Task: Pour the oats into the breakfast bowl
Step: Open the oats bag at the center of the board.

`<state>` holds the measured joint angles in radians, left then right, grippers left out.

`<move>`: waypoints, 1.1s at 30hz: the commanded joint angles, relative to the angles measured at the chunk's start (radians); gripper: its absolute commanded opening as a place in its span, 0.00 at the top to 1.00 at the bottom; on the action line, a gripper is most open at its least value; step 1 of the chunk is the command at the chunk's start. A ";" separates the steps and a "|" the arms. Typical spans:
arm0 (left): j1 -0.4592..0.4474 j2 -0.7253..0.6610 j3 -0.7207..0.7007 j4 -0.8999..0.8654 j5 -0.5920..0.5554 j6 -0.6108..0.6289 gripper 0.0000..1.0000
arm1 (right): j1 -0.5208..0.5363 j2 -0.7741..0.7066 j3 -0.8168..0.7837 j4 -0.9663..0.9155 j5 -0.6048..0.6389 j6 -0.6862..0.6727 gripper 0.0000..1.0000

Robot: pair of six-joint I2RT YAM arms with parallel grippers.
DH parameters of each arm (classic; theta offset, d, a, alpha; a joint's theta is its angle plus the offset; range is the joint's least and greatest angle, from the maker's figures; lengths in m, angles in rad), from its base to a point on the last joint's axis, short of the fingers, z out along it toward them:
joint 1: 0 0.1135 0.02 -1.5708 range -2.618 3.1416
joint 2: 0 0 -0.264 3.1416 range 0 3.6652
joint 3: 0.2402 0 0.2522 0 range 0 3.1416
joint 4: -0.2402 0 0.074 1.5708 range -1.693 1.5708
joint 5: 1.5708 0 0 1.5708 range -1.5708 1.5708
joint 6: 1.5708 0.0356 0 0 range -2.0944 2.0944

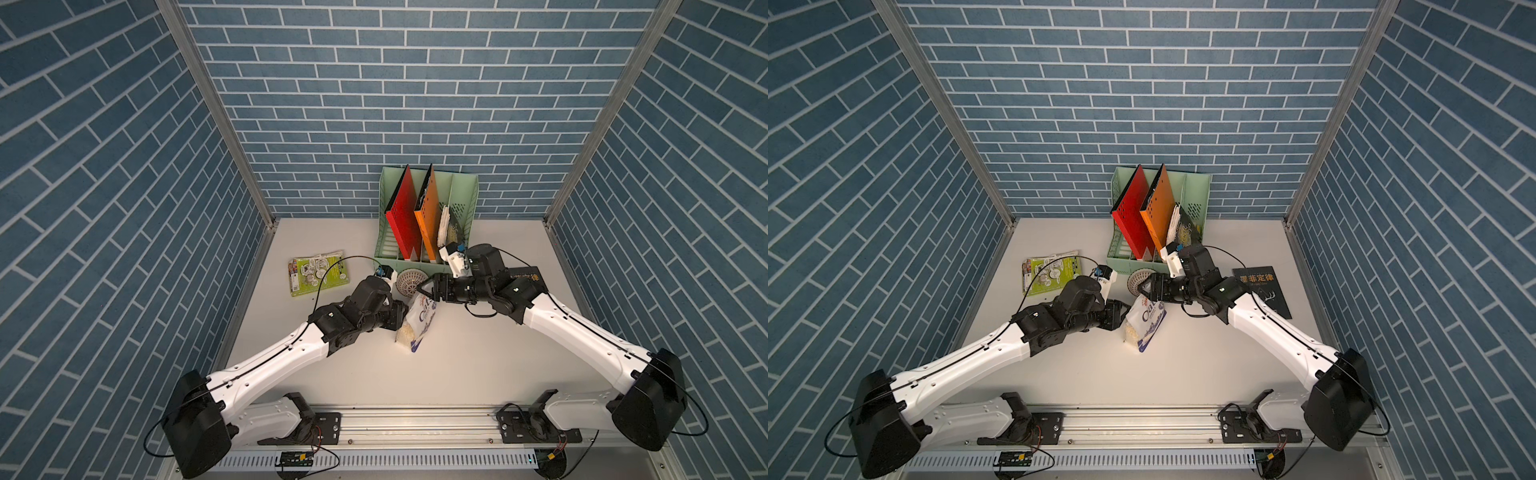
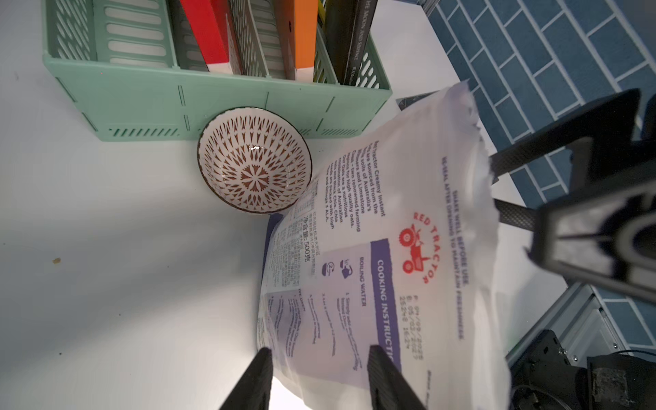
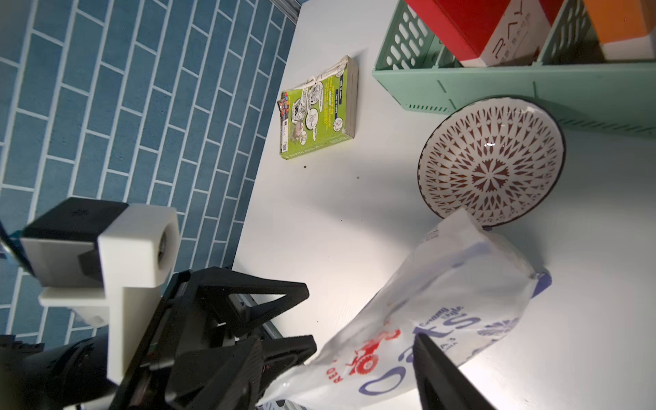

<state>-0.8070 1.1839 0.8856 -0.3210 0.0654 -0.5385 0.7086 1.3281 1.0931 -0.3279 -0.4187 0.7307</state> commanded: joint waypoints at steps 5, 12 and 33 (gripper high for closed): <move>0.005 0.014 0.010 0.093 0.062 0.005 0.53 | 0.028 0.016 0.048 -0.084 0.033 0.008 0.45; 0.004 0.014 0.012 0.099 0.068 0.006 0.53 | 0.042 0.033 0.066 -0.083 0.019 0.006 0.49; 0.005 0.024 0.010 0.087 0.029 0.011 0.51 | 0.058 -0.015 0.041 -0.072 -0.026 0.007 0.77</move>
<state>-0.8070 1.2026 0.8856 -0.2398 0.1127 -0.5377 0.7574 1.3430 1.1332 -0.4107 -0.4210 0.7368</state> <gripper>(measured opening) 0.488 0.233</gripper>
